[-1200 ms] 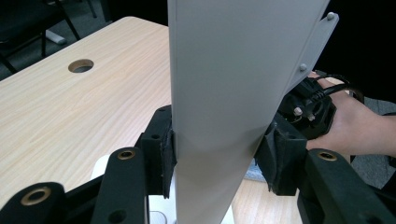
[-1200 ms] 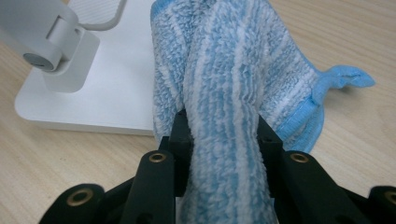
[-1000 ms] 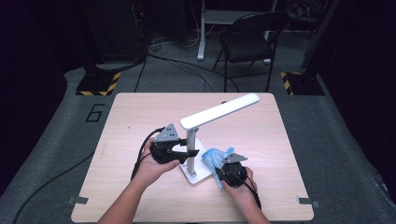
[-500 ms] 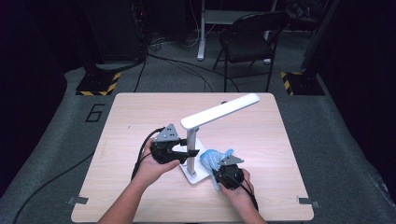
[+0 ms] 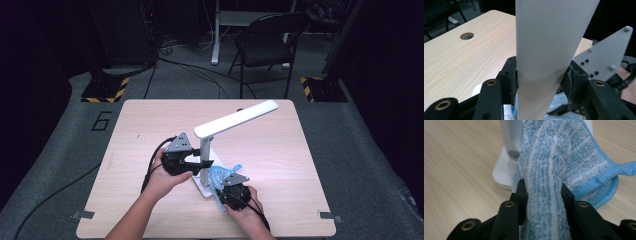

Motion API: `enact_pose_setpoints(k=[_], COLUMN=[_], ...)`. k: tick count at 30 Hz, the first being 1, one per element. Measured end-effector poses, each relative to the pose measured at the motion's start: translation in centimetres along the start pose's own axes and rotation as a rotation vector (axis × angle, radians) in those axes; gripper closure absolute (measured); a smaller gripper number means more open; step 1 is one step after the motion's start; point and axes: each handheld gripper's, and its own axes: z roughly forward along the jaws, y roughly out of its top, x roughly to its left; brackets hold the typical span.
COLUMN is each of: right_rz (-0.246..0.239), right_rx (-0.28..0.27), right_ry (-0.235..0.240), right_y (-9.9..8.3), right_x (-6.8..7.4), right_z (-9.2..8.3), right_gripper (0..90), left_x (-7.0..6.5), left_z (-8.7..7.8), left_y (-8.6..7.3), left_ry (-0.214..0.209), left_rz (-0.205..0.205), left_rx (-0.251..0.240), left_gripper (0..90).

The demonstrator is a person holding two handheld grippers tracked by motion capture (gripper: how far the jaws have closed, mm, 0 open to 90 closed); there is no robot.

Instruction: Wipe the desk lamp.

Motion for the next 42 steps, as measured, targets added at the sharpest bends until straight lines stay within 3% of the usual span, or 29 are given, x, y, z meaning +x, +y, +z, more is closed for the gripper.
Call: enact_pose_setpoints(k=[1, 2, 3, 7, 11, 12, 16, 18, 22, 25, 28, 29, 30, 33, 34, 42], right_rz=[-0.017, 0.034, 0.048, 0.041, 0.007, -0.036, -0.052, -0.063, -0.004, -0.025, 0.021, 0.001, 0.041, 0.046, 0.070, 0.049], right_rx=[-0.003, -0.013, -0.024, -0.027, -0.029, -0.016, -0.018, -0.013, -0.015, -0.014, -0.013, -0.010, -0.010, -0.007, -0.015, -0.051], right_ry=[0.043, 0.103, 0.146, 0.148, 0.108, 0.091, 0.039, 0.035, 0.008, -0.008, -0.032, -0.040, -0.053, -0.061, -0.065, -0.086], right_y=[0.0, 0.0, 0.0, 0.0, -0.1, 0.0, 0.0, 0.0, 0.0, -0.1, -0.1, -0.2, -0.2, -0.3, -0.3, -0.2], right_x=[0.1, 0.2, 0.0, 0.0, 0.2, 0.0, -0.5, -0.7, -1.4, -2.0, -2.6, -3.1, -3.3, -4.2, -4.3, -4.3], right_z=[0.0, -0.1, 0.0, 0.0, 0.1, 0.1, 0.2, 0.1, 0.2, 0.1, 0.1, 0.0, 0.0, -0.3, -0.3, -0.9], right_gripper=[68.6, 68.4, 68.2, 68.2, 68.8, 68.9, 69.1, 69.1, 69.0, 69.0, 68.8, 68.7, 68.6, 68.2, 68.1, 67.9], left_x=[0.0, 0.0, 0.1, 0.1, 0.2, 0.2, 0.1, 0.1, 0.2, 0.2, 0.2, 0.1, 0.2, 0.1, 0.1, 0.0], left_z=[0.0, 0.0, -0.1, -0.2, -0.2, -0.3, -0.3, -0.3, -0.4, -0.4, -0.4, -0.4, -0.4, -0.4, -0.4, -0.3], left_y=[0.0, 0.0, -0.1, -0.1, -0.2, -0.2, -0.2, -0.2, -0.3, -0.3, -0.3, -0.3, -0.3, -0.3, -0.2, -0.2], left_ry=[0.004, 0.007, 0.002, -0.001, -0.009, -0.005, 0.004, 0.005, 0.005, 0.005, 0.008, 0.008, 0.003, 0.004, 0.003, -0.001], left_rz=[-0.001, -0.002, -0.001, -0.001, 0.000, 0.002, 0.001, 0.002, 0.003, 0.000, 0.000, -0.006, -0.005, -0.003, -0.003, 0.010], left_rx=[-0.001, -0.001, -0.004, -0.004, -0.006, -0.006, -0.006, -0.006, -0.003, -0.002, -0.010, -0.009, -0.004, -0.005, -0.005, -0.008], left_gripper=[51.8, 51.8, 51.8, 51.8, 51.9, 51.9, 52.1, 52.1, 52.1, 52.1, 52.1, 52.0, 52.0, 52.1, 52.1, 52.1])
